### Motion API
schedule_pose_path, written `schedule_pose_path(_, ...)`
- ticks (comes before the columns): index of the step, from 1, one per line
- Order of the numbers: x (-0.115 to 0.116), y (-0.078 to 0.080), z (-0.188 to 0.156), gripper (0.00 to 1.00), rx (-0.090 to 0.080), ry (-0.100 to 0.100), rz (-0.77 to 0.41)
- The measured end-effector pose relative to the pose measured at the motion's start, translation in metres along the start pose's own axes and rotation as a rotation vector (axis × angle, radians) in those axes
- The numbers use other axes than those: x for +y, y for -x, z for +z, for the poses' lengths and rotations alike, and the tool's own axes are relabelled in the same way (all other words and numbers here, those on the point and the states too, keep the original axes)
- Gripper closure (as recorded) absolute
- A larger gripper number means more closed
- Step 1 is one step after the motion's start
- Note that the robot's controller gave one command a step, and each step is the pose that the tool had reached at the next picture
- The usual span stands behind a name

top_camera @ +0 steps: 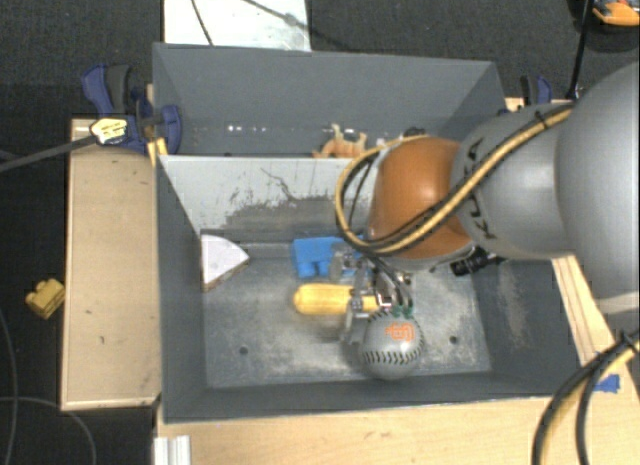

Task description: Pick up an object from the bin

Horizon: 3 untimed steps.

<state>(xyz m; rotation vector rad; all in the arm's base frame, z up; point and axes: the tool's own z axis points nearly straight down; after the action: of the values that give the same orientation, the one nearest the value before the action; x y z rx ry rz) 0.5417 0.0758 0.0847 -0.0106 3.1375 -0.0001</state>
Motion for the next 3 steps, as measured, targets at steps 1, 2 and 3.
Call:
schedule_pose_path(1,-0.007,-0.001,0.013,1.0,0.001,0.001,0.224)
schedule_pose_path(2,-0.007,-0.001,0.013,1.0,0.001,0.001,0.225)
schedule_pose_path(3,-0.019,0.027,-0.018,1.0,0.002,0.0,0.256)
